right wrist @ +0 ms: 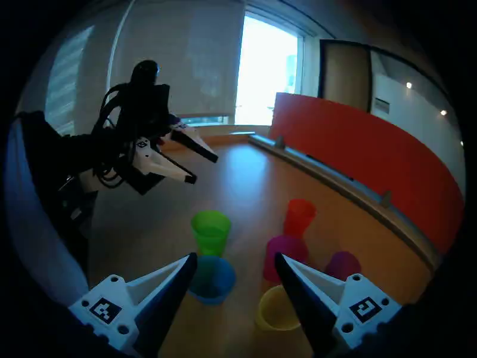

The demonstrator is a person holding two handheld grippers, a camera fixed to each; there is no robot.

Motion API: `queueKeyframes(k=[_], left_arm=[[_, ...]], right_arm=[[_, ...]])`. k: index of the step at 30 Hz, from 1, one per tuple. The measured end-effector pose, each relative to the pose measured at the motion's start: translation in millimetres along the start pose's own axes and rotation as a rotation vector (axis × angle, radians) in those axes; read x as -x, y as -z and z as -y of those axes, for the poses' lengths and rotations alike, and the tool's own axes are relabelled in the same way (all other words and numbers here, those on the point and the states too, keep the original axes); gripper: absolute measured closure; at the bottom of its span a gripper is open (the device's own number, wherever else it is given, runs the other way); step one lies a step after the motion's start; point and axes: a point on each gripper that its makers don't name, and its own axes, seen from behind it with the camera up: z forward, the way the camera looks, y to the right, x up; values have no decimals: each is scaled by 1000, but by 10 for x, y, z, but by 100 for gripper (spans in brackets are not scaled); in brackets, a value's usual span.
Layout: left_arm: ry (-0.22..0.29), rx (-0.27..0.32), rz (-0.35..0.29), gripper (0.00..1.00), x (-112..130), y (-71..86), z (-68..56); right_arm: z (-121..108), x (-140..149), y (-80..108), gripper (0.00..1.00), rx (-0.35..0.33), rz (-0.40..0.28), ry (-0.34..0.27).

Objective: Pour water

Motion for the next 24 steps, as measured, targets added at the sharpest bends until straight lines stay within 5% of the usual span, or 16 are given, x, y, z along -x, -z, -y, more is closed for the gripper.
queueKeyframes(k=[6, 12, 24], left_arm=[[11, -131, -83, 0, -158, 142, 242], [-39, -272, -122, 0, -199, 330, 393], [135, -499, -297, 0, -382, 824, 661]], right_arm=[[-446, -142, 186, 0, 166, -80, -28], [-792, -229, 455, 0, 316, -157, -52], [-1197, -449, 1019, 0, 613, -307, -70]])
